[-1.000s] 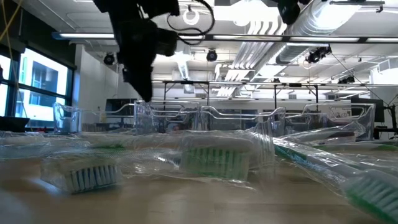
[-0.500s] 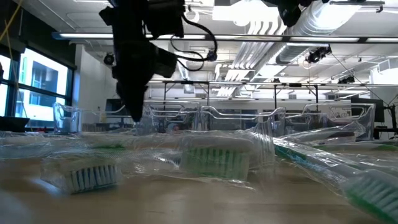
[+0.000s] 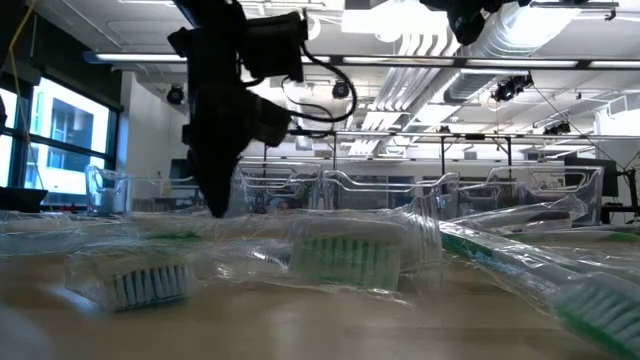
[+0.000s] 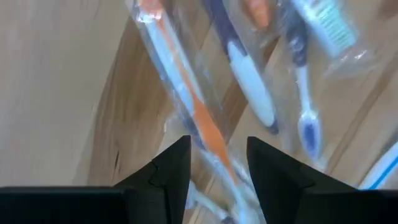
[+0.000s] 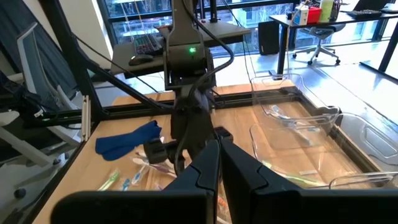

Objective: Pick & Place Toothbrushes
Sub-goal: Put the orange toothbrush into the middle right transparent bin

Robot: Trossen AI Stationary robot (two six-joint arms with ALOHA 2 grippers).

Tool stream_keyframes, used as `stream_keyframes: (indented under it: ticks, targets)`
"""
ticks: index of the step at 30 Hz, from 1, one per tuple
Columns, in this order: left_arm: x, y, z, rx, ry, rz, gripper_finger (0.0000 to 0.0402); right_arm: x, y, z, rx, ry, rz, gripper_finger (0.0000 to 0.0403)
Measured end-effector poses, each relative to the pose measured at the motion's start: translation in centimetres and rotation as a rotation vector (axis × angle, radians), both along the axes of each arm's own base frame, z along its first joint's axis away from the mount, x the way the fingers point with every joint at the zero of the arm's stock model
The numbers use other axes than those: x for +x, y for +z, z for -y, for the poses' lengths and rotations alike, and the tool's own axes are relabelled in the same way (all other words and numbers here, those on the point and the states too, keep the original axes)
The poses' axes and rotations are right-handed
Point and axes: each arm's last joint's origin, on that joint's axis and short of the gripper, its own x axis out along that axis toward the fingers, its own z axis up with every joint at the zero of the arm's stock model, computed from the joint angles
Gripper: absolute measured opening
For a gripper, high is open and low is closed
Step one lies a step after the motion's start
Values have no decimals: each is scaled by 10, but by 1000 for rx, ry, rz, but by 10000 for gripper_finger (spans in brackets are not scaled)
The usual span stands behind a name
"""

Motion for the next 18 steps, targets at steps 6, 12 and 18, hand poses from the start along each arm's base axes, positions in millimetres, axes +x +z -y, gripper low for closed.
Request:
stream_keyframes:
  ticks: [6, 12, 18]
  targets:
    - [0, -4, 0, -3, 0, -20, 150, 0, 0, 0, 0, -1, 1, 9]
    - [1, -3, 0, -2, 0, -8, 150, 0, 0, 0, 0, -3, 1, 9]
    - [1, -3, 0, 4, -3, -8, 150, 0, 0, 1, -4, -28, 0, 9]
